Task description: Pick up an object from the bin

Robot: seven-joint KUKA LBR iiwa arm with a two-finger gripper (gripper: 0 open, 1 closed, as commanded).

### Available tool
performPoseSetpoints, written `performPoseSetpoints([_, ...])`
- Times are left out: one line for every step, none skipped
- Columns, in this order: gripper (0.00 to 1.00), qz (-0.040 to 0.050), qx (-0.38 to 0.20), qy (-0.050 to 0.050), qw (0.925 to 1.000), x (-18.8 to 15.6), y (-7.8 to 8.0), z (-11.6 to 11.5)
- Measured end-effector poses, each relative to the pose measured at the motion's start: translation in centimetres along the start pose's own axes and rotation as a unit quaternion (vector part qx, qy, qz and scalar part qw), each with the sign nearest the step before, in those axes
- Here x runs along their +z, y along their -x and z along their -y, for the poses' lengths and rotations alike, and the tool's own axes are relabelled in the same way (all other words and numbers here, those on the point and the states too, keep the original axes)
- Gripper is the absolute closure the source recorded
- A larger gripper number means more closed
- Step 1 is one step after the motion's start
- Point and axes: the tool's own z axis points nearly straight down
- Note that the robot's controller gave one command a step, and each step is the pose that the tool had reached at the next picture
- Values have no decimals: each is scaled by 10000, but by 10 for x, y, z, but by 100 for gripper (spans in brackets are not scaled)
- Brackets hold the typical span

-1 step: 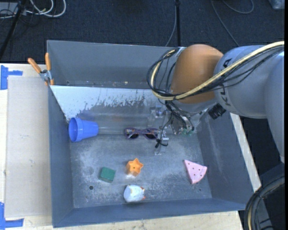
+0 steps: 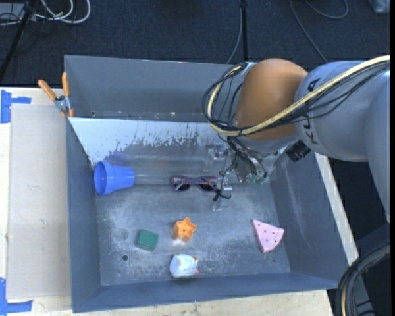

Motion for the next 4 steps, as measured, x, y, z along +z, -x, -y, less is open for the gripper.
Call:
performPoseSetpoints([0,-49,178,-10,9998,74,-53,-58])
performPoseSetpoints([0,-17,-1154,0,9933,41,-67,-62])
performPoseSetpoints([0,-26,-947,0,9955,33,-71,-65])
performPoseSetpoints([0,4,-794,2,9968,63,-84,-77])
